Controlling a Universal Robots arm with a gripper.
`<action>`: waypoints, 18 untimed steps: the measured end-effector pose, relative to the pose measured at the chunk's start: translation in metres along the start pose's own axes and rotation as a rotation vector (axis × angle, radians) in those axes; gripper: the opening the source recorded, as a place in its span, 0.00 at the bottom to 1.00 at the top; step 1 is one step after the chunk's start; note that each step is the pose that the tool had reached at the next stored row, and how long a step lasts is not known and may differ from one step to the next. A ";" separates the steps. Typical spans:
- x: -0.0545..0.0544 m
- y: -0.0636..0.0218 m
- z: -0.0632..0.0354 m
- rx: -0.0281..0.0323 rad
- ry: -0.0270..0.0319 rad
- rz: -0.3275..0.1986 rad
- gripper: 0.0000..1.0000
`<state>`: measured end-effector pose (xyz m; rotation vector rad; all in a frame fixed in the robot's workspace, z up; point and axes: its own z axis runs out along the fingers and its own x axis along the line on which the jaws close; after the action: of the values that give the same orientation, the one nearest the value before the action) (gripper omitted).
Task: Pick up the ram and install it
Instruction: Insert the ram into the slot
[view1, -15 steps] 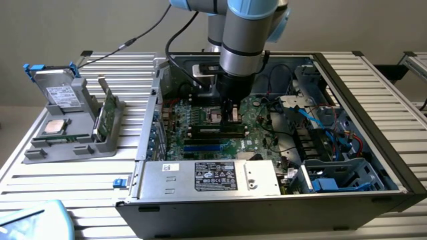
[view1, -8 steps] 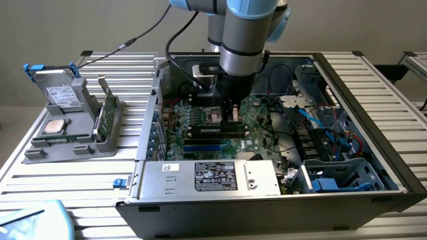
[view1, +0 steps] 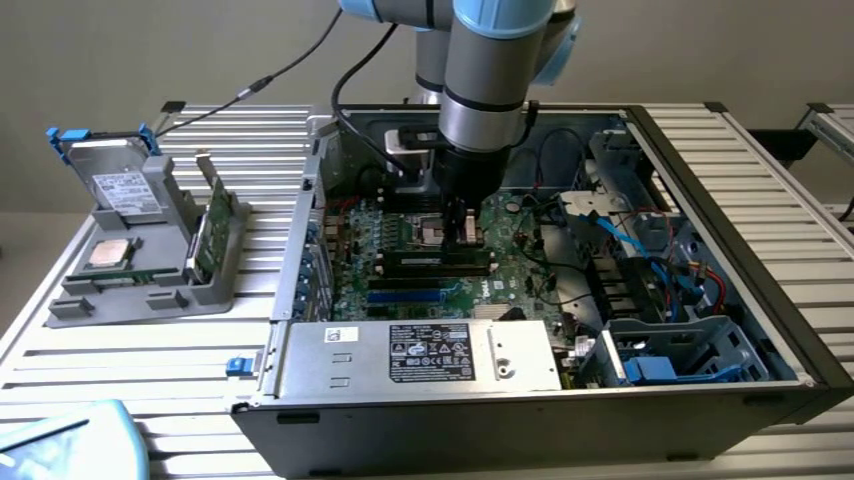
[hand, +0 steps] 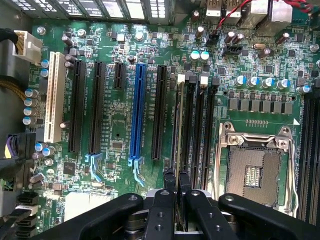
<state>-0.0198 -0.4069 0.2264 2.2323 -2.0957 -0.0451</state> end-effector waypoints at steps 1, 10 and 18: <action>0.000 0.0000 0.0002 -0.0001 0.0006 0.000 0.13; 0.000 -0.0001 0.0010 -0.0001 0.0020 0.000 0.13; 0.000 -0.0009 0.0010 -0.0001 0.0020 0.000 0.13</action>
<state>-0.0191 -0.4069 0.2253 2.2311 -2.0948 -0.0430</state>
